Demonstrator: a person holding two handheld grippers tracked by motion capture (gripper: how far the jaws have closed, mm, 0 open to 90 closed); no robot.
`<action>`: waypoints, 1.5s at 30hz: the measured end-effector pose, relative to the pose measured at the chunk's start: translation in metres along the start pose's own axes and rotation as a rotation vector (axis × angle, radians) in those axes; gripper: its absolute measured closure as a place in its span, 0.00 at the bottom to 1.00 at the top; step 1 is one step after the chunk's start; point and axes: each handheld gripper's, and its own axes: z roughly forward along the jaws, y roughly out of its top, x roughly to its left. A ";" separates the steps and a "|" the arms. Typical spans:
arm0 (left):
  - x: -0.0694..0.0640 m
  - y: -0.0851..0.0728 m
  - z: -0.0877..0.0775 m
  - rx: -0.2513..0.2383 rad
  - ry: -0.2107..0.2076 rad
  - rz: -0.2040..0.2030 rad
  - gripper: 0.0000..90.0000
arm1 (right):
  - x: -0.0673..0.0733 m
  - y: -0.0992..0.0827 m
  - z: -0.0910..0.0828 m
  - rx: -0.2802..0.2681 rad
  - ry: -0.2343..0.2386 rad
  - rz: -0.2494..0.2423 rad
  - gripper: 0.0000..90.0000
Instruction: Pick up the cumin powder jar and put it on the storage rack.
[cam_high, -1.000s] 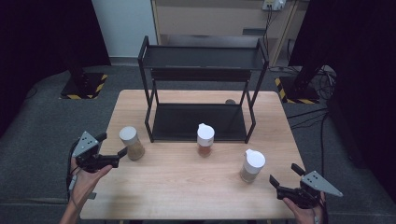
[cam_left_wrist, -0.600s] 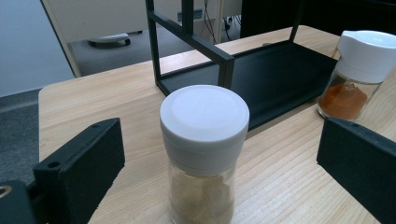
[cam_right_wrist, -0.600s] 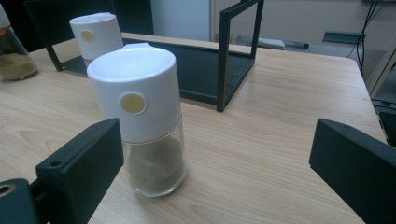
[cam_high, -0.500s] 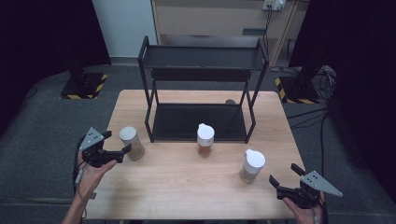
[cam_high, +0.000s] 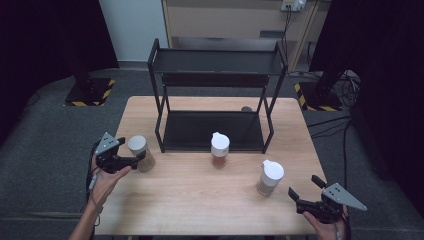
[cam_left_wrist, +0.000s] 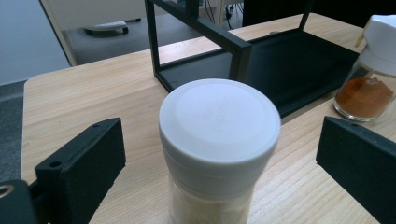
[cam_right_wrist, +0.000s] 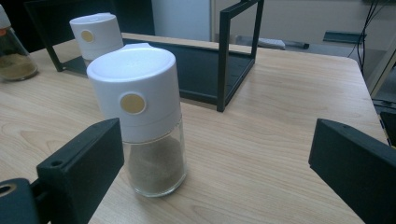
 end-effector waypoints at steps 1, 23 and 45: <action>0.001 0.000 0.002 0.002 0.000 -0.003 0.01 | 0.000 0.000 0.000 0.000 0.000 0.000 0.04; 0.007 -0.013 0.023 -0.025 -0.020 0.043 0.31 | 0.000 0.000 -0.001 -0.002 -0.001 0.003 0.04; 0.009 -0.010 0.013 -0.039 -0.083 0.069 0.37 | 0.000 0.000 0.000 -0.001 0.000 0.007 0.04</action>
